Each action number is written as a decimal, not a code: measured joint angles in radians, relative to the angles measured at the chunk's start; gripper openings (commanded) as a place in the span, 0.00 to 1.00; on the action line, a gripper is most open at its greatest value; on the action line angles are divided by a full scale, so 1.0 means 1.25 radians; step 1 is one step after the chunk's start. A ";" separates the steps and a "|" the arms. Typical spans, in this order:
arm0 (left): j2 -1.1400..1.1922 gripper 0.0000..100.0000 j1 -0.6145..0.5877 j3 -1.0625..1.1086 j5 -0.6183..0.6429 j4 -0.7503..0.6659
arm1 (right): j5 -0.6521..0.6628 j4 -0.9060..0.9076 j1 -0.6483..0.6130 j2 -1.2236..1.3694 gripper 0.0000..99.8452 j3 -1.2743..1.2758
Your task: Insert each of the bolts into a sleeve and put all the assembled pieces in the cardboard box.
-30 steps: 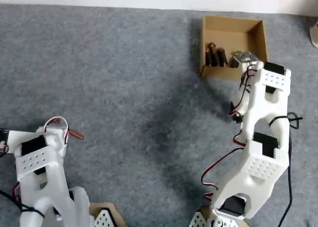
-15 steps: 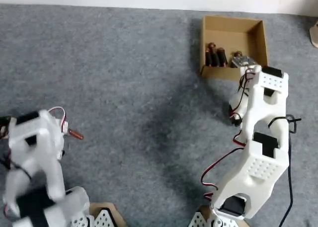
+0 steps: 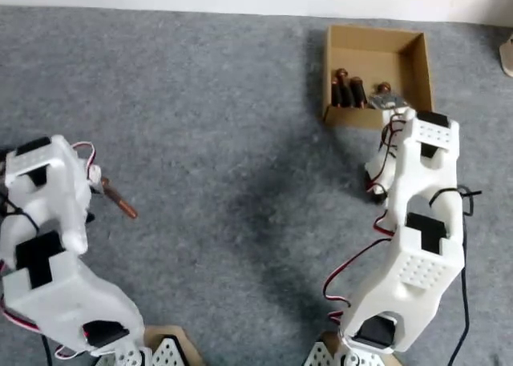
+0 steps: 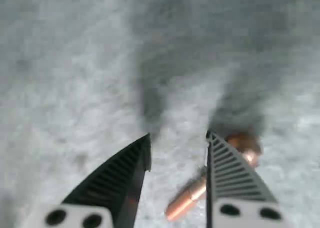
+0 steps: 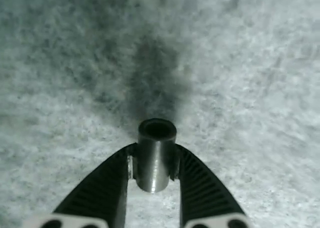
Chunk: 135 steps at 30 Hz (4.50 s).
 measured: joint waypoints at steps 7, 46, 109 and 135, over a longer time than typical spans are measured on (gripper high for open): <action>0.001 0.00 0.001 -0.045 -0.032 0.000 | 0.000 0.063 -0.058 -0.091 0.00 0.004; 0.009 0.13 0.098 -0.174 -0.350 0.257 | 0.000 0.077 -0.146 -0.393 0.00 0.188; -0.431 0.01 0.207 0.168 -0.350 -0.147 | -0.443 -0.293 -0.338 -1.061 0.00 0.698; -0.443 0.01 0.573 0.322 -0.351 -0.741 | -0.443 -1.031 -0.455 -1.101 0.01 1.262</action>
